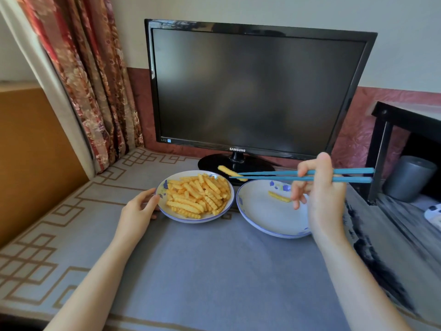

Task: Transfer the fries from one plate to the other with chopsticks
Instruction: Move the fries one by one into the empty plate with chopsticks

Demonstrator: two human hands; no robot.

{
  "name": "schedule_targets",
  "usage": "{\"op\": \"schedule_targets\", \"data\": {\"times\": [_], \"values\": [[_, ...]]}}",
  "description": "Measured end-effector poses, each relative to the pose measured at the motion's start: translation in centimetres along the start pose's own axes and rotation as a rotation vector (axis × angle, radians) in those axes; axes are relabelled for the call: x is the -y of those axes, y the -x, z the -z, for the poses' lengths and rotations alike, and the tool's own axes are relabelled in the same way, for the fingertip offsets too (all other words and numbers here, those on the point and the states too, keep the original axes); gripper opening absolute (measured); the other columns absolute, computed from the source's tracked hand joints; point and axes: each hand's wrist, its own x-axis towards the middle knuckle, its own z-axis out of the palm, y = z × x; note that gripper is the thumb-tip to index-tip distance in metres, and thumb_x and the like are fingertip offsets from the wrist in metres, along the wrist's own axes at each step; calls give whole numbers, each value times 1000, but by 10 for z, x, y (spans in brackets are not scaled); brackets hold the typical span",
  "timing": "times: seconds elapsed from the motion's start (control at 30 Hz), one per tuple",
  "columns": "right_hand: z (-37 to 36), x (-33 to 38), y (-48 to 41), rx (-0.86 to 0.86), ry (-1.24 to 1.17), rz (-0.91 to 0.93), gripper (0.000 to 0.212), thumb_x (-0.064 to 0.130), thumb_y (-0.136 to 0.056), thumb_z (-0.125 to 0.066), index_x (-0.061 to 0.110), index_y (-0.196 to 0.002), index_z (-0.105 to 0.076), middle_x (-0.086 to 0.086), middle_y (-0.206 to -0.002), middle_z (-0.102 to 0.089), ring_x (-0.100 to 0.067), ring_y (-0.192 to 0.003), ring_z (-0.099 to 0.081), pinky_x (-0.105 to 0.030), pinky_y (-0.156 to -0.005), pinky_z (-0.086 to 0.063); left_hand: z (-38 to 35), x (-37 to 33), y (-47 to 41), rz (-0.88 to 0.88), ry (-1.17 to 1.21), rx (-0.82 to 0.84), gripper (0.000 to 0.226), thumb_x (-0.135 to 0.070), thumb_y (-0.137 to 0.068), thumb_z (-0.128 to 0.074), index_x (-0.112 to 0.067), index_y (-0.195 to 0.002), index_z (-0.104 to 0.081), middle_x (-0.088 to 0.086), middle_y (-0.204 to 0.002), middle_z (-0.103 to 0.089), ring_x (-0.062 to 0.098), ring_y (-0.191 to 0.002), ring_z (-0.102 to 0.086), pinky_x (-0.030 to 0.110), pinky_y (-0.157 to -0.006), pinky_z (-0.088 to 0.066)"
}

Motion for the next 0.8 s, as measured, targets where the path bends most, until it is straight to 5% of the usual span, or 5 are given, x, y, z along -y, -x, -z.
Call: {"op": "schedule_targets", "data": {"times": [0.1, 0.3, 0.8], "values": [[32, -5, -12, -86, 63, 35, 42, 28, -102, -33, 8, -67, -46, -18, -58, -46, -15, -30, -38, -15, -34, -26, 0, -1, 0, 2, 13, 2, 33, -19, -97, -50, -10, -127, -58, 2, -94, -67, 3, -76, -60, 3, -52, -45], [79, -23, -24, -178, 203, -4, 43, 31, -101, -31, 10, -66, -47, -4, -35, -47, -15, -27, -36, -15, -33, -25, 1, -5, 4, 1, 31, 11, 30, -19, -97, -49, -17, -126, -57, -7, -89, -66, 7, -73, -60, 1, -53, -44], [25, -5, -5, 6, 74, 0, 39, 24, -100, -35, 9, -67, -50, -11, -40, -44, -17, -31, -35, -16, -35, -26, 1, -7, 5, 10, 22, 13, 31, -20, -97, -49, -18, -127, -57, -4, -92, -66, 8, -71, -60, 0, -53, -42]]}}
